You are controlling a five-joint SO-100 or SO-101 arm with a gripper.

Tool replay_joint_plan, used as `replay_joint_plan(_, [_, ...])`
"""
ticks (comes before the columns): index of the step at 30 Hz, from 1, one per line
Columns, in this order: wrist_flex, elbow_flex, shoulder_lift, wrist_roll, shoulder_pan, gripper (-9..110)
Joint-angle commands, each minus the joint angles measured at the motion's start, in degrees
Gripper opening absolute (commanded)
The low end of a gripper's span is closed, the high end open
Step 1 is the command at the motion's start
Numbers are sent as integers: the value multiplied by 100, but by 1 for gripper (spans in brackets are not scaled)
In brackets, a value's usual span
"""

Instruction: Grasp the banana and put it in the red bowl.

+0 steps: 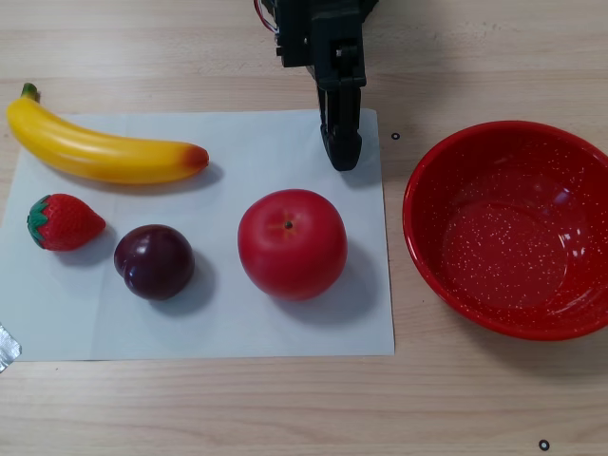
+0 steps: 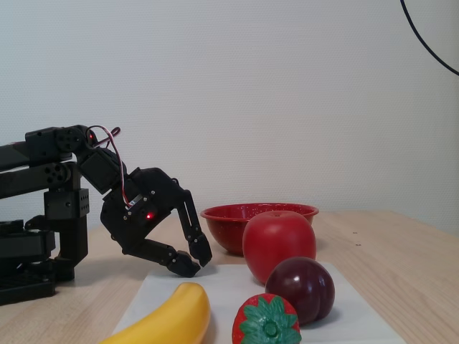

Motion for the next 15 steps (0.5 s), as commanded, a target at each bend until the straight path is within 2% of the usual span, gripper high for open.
replay_joint_plan(1, [105,35,-62,-220,-229,0])
replay_joint_plan(15, [105,35,-62,-132,-202,0])
